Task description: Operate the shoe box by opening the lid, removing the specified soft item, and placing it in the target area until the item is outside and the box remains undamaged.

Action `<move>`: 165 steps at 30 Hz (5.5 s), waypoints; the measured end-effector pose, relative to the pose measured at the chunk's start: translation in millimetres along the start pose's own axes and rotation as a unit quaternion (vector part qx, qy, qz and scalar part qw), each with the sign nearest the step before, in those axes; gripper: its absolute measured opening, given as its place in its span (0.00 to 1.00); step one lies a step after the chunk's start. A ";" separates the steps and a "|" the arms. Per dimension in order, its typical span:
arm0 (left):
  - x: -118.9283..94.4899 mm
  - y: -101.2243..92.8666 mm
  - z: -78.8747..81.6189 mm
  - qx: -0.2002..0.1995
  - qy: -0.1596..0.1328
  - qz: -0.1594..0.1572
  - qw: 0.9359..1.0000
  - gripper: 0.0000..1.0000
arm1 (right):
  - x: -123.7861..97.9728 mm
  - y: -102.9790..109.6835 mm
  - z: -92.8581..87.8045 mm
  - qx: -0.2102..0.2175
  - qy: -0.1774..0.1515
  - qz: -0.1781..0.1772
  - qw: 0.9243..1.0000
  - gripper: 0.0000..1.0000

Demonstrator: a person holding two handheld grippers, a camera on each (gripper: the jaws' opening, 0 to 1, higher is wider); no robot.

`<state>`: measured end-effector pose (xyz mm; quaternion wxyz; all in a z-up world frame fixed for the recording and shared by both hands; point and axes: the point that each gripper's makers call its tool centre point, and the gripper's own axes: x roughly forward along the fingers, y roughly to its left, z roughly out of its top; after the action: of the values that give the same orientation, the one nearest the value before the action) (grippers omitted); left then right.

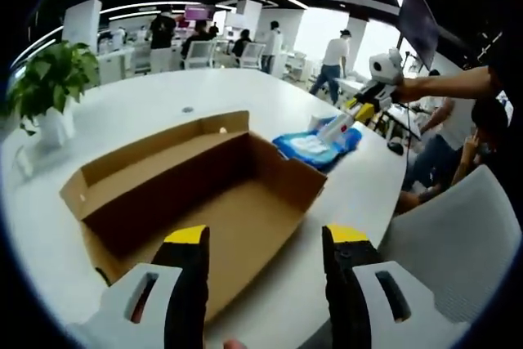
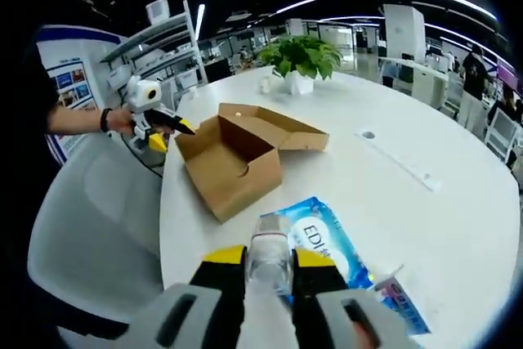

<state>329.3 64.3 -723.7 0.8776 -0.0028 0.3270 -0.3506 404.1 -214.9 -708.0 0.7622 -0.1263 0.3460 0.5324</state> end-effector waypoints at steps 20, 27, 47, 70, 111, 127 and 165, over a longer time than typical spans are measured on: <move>3.0 1.8 -13.1 0.010 0.024 0.003 1.000 0.58 | -7.9 -44.6 10.4 -0.062 0.061 -0.004 0.996 0.16; 1.9 3.5 -13.4 0.008 0.024 0.005 1.000 0.58 | -6.8 -56.2 8.1 -0.068 0.078 -0.003 0.995 0.17; -0.1 10.5 -16.2 0.006 0.028 0.012 1.000 0.58 | 4.7 -80.1 3.4 -0.106 0.136 -0.001 0.985 0.17; 0.5 13.4 -16.9 0.009 0.029 0.012 0.999 0.57 | 12.8 -116.6 -3.9 -0.121 0.183 -0.018 0.976 0.17; 2.4 12.2 -20.0 0.007 0.035 0.011 0.999 0.57 | 27.5 -145.2 -32.1 -0.204 0.331 -0.014 0.921 0.17; 1.1 14.6 -18.7 0.006 0.031 0.013 0.999 0.57 | 39.9 -149.5 -25.2 -0.209 0.337 -0.011 0.918 0.17; 0.9 14.6 -18.0 0.005 0.030 0.012 0.999 0.56 | 40.5 -151.7 -29.8 -0.215 0.351 -0.010 0.911 0.20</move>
<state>328.3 78.8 -741.7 0.8716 0.0156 0.3512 -0.3418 536.7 -263.1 -783.2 0.5516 -0.4694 0.4666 0.5076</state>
